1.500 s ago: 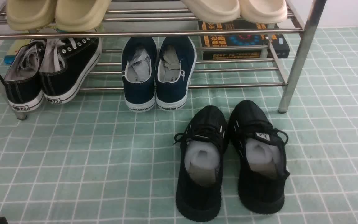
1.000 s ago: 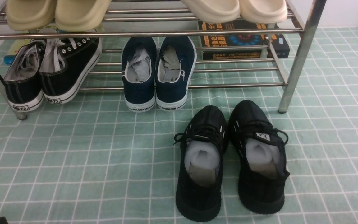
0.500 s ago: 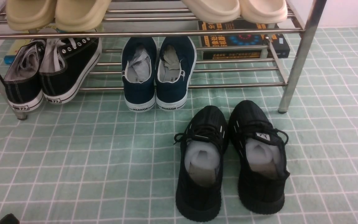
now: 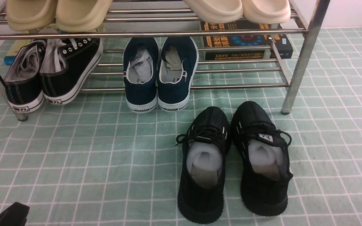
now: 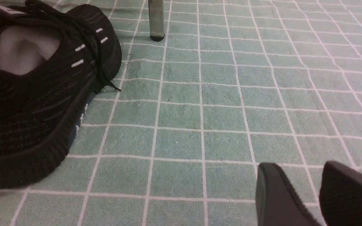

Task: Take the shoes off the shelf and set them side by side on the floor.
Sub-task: 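Grasp the leftmost shoe on the bottom shelf of the shoe rack with the left gripper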

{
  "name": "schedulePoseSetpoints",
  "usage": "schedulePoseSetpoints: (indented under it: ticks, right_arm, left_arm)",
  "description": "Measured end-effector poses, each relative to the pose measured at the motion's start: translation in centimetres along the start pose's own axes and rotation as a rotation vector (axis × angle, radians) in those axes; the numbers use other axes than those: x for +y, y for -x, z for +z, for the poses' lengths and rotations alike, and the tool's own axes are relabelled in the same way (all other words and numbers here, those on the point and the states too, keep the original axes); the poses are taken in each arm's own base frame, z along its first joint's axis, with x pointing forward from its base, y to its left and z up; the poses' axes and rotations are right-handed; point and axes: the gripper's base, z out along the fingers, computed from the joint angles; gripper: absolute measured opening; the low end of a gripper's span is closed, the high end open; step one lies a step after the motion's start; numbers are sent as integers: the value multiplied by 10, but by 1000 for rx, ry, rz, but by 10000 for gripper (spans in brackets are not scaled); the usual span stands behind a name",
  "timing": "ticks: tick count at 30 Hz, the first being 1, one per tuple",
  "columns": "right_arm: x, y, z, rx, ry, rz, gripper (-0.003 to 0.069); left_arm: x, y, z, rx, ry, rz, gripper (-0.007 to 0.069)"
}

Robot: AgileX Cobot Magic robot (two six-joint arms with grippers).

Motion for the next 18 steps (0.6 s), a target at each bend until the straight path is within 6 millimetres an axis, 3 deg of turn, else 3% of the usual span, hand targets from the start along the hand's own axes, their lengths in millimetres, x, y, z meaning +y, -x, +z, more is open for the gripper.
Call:
schedulePoseSetpoints:
  ticks: [5, 8, 10, 13, 18]
  right_arm:
    - [0, 0, 0, 0, 0, 0, 239]
    - [0, 0, 0, 0, 0, 0, 239]
    - [0, 0, 0, 0, 0, 0, 239]
    - [0, 0, 0, 0, 0, 0, 239]
    - [0, 0, 0, 0, 0, 0, 239]
  left_arm:
    - [-3, 2, 0, -14, -16, 26, 185]
    - [-30, 12, -10, -23, -58, 203, 50]
    - [-50, 21, -15, -37, -68, 333, 14]
    - [-78, 35, -13, 14, 5, 474, 1]
    - [-97, 48, 13, 200, 215, 575, 1]
